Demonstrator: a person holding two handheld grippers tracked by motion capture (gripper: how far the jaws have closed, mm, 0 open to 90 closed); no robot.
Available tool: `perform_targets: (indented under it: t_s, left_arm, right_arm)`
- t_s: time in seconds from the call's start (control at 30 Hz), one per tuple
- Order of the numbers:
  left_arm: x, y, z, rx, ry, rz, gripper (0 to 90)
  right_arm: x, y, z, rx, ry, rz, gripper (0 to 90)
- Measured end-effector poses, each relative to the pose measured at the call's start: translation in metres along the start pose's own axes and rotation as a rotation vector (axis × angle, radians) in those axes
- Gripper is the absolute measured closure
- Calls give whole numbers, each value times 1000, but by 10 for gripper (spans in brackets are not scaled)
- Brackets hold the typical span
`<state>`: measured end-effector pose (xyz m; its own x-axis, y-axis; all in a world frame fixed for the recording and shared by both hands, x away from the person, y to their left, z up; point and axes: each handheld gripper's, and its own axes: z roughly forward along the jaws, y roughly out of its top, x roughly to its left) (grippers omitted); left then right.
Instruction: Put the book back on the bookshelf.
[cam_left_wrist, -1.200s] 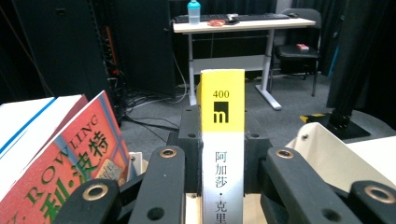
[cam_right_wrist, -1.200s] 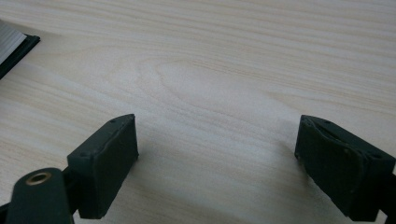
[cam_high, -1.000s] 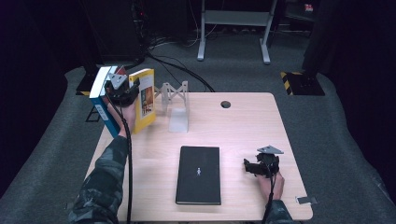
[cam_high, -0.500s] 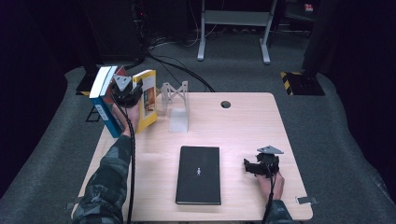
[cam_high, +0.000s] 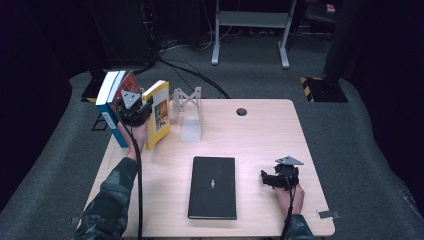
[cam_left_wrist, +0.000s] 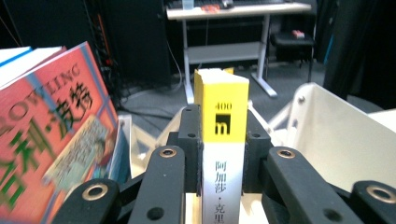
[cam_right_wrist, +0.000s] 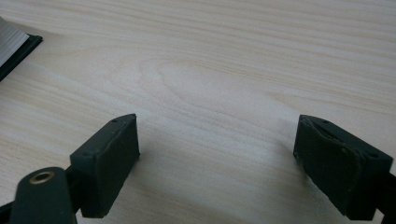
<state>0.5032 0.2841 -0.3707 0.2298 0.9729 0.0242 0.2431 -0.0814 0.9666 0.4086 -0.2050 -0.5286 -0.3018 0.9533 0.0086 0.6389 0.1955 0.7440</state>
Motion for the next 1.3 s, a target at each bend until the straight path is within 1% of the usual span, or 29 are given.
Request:
perform_targets:
  t_s: [0.03,0.07,0.1,0.17,0.33,0.4,0.43,0.5,0.53,0.6,0.63,0.73,0.8,0.93,0.97,1.0,1.03,1.07,1.1,1.17,1.23,1.27,1.3]
  left_arm:
    - [0,-1,-5,12,-5,5,752]
    - [0,-3,-9,21,-14,0,751]
    - [1,-4,-13,30,-19,9,750]
    - [1,-9,-22,37,-28,6,749]
    - [1,-21,-39,60,-33,22,747]
    - [2,-26,-44,64,-35,10,745]
    - [2,-26,-44,64,-35,10,743]
    - [4,-32,-50,72,-34,7,742]
    - [5,-33,-52,85,-36,14,740]
    - [7,-34,-54,91,-41,8,738]
    - [8,-34,-55,102,-44,6,734]
    - [7,-32,-55,110,-54,8,716]
    - [7,-29,-52,131,-59,17,649]
    - [6,-19,-41,157,-63,15,561]
    - [6,-16,-39,164,-63,21,549]
    - [6,-16,-39,164,-63,21,536]
    - [6,-10,-32,183,-66,25,522]
    - [6,-8,-29,179,-57,30,511]
    - [7,-6,-27,191,-66,34,504]
    - [8,-2,-22,200,-62,35,488]
    - [8,0,-17,215,-66,41,500]
    - [9,0,-16,219,-67,47,538]
    - [9,0,-16,223,-66,57,594]
  right_arm:
    - [0,0,0,0,0,0,135]
    - [0,0,0,-1,0,1,135]
    - [0,0,0,-1,0,1,135]
    - [0,0,0,-1,0,1,135]
    - [0,0,0,-1,2,0,137]
    - [0,0,0,-1,2,-1,137]
    - [0,0,0,-1,2,-1,137]
    - [1,0,0,-2,-1,-1,138]
    - [1,0,0,-2,-1,-1,139]
    - [1,0,0,0,-3,0,138]
    - [1,0,0,-3,-2,6,138]
    - [1,0,0,-4,-3,4,138]
    - [1,0,0,-4,-2,3,139]
    - [1,0,0,-4,-2,5,139]
    - [1,0,0,-5,-3,4,139]
    - [1,0,0,-5,-3,4,139]
    - [1,0,0,-6,1,4,139]
    - [1,0,0,-4,-1,4,139]
    - [1,0,0,-4,0,3,139]
    - [1,0,0,-4,1,3,139]
    - [1,0,0,-6,1,5,139]
    - [1,0,0,-4,-1,4,140]
    - [1,0,0,-5,1,5,140]
